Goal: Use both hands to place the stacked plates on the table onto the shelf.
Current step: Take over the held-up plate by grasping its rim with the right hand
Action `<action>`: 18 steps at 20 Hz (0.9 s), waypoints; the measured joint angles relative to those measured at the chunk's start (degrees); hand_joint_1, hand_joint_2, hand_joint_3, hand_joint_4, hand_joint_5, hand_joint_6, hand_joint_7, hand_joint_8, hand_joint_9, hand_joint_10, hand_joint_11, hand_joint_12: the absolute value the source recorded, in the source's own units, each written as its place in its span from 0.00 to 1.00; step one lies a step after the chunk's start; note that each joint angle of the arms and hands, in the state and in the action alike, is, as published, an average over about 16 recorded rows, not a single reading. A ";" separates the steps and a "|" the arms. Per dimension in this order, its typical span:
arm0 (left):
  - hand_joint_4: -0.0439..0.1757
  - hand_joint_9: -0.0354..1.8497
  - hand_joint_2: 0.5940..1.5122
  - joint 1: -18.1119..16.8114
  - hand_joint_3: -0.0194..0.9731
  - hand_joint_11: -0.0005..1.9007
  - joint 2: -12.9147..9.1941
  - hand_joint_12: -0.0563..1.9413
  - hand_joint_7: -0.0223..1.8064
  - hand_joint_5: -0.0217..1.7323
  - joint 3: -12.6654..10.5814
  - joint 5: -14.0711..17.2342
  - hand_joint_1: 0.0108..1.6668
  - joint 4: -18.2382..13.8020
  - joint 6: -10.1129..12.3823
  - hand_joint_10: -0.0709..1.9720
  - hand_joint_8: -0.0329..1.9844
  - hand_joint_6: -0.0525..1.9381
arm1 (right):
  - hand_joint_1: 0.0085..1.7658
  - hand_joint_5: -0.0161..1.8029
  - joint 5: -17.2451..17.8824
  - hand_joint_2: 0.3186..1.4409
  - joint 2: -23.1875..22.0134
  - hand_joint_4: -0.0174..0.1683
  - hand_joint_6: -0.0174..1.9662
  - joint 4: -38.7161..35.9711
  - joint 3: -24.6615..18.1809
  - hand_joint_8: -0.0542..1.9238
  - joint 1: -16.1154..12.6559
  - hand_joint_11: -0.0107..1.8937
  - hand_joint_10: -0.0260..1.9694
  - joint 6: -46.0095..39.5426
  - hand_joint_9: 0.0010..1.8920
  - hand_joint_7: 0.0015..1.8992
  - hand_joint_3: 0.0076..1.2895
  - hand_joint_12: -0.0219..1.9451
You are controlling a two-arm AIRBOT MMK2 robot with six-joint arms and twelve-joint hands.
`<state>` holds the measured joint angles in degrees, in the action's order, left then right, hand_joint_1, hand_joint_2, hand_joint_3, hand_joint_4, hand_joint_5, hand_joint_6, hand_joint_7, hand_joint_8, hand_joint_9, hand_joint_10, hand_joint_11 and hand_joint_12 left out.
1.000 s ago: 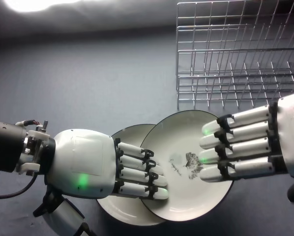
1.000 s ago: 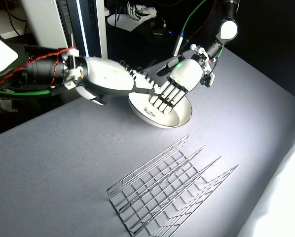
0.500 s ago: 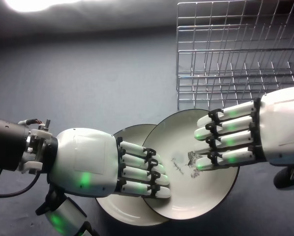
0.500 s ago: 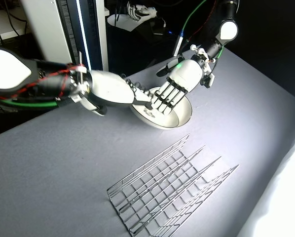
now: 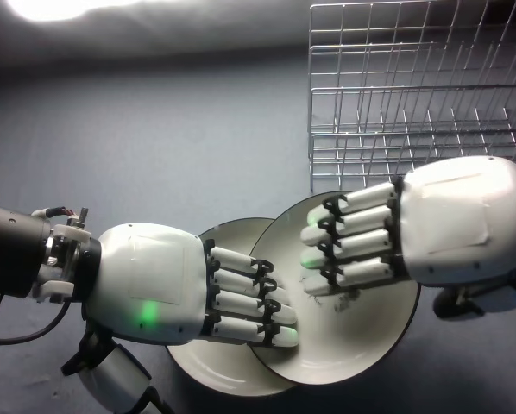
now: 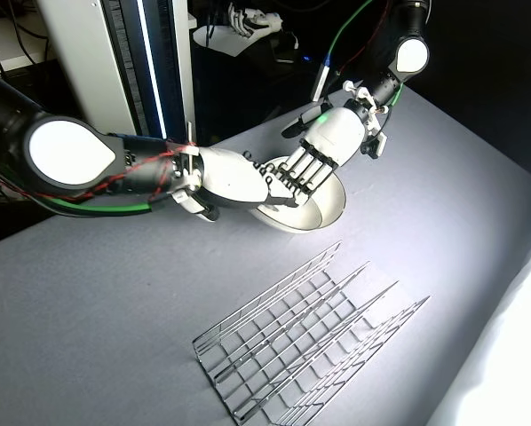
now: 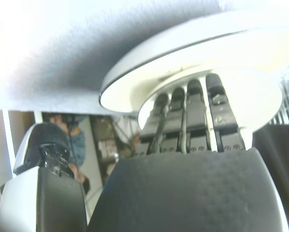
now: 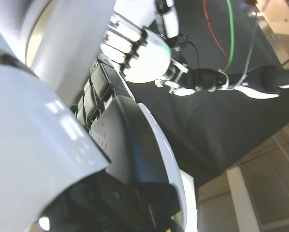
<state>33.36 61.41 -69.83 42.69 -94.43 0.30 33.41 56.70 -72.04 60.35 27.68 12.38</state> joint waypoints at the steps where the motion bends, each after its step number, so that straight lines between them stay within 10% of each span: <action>1: 0.16 0.07 0.52 -0.01 0.03 0.01 0.02 0.16 0.03 0.03 -0.06 0.04 0.00 0.00 0.02 0.03 0.01 0.01 | 0.62 0.10 -0.37 0.64 0.61 0.12 0.02 0.03 0.23 0.03 -0.09 0.01 0.02 0.03 0.02 0.04 0.01 0.14; 18: 0.16 0.07 0.53 -0.16 0.03 0.01 0.26 0.18 0.03 0.03 -0.91 0.69 0.00 0.10 0.38 0.03 0.01 0.01 | 0.69 0.35 -2.25 0.62 4.32 0.08 0.04 0.99 2.17 0.06 -1.10 0.09 0.07 0.64 0.31 0.33 0.01 0.64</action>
<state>33.20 61.67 -70.74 43.39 -94.33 0.67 31.15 61.02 -71.06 62.52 26.58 13.02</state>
